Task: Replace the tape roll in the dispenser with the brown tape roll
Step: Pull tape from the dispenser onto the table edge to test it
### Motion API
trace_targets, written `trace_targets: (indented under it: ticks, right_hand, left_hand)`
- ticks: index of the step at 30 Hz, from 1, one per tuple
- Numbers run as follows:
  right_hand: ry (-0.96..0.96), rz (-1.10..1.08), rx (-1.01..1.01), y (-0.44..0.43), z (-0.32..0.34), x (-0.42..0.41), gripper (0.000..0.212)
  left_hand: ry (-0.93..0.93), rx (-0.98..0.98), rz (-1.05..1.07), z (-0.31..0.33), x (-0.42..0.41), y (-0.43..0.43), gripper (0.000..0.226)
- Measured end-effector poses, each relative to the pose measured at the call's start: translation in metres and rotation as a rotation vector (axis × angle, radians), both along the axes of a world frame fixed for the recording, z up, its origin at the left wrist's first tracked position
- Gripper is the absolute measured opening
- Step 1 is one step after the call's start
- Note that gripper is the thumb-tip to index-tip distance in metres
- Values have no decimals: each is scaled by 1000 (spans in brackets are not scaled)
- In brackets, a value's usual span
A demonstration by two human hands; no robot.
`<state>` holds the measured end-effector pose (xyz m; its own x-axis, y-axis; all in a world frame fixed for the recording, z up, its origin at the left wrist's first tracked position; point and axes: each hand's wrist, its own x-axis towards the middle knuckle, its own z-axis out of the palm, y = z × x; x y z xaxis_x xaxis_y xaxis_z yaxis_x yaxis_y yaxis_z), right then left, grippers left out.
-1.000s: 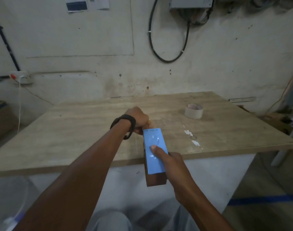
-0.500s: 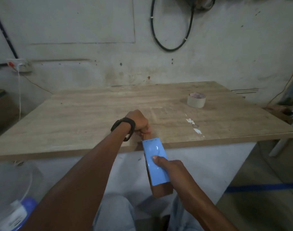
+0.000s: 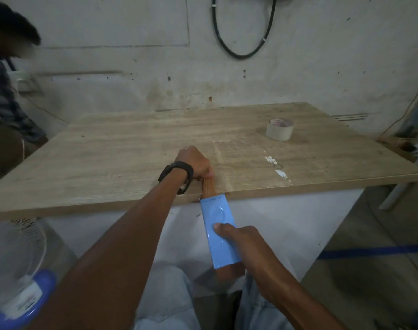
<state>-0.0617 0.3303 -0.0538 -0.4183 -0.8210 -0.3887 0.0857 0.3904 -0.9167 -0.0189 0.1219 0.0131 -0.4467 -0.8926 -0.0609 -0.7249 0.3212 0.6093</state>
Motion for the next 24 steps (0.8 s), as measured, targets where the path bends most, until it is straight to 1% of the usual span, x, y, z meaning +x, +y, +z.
trace_targets:
  ticks: [2, 3, 4, 6, 7, 9, 11, 12, 15, 17, 19, 21, 22, 23, 24]
  right_hand:
    - [24, -10, 5, 1, 2, -1, 46]
    - [31, -15, 11, 1, 4, -2, 45]
    - [40, -22, 14, 1, 5, -3, 48]
    - [59, -39, 16, 1, 7, -2, 54]
    - [77, -43, 16, 0, 7, 0, 54]
    - [95, -54, 5, 0, 7, 4, 52]
    - [105, -65, -1, 0, 7, 7, 59]
    - [109, -68, -1, -1, 5, 8, 61]
    - [124, -81, 2, -3, 2, 8, 54]
    - [131, -90, 15, -4, 0, 7, 53]
    - [134, -99, 39, -7, -2, 6, 59]
    - [135, -93, 54, -9, -1, 5, 64]
    - [137, -91, 59, -10, -1, 4, 67]
    - [137, -90, 64, -11, 0, 4, 69]
    - [133, -87, 70, -11, 1, 3, 69]
  left_hand:
    - [21, 3, 1, 0, -1, -1, 25]
    - [7, -7, 0, 0, -1, -1, 23]
    - [-13, -16, 5, -1, 0, -2, 22]
    - [11, 1, 11, -4, 0, -7, 14]
    - [24, 5, 15, -6, 0, -9, 13]
    - [18, -23, -1, -10, 1, -13, 17]
    - [-6, -92, -28, -10, 2, -11, 20]
    - [10, -114, -28, -11, 2, -9, 18]
    - [59, -92, -15, -13, 0, -10, 11]
    - [49, -112, -41, -15, 1, -10, 16]
    - [34, -219, -98, -19, 5, -7, 27]
    - [64, -366, -142, -26, 10, -3, 41]
    - [73, -450, -170, -29, 12, 0, 44]
    - [57, -523, -209, -30, 14, 3, 40]
    - [8, -572, -252, -32, 16, 7, 28]
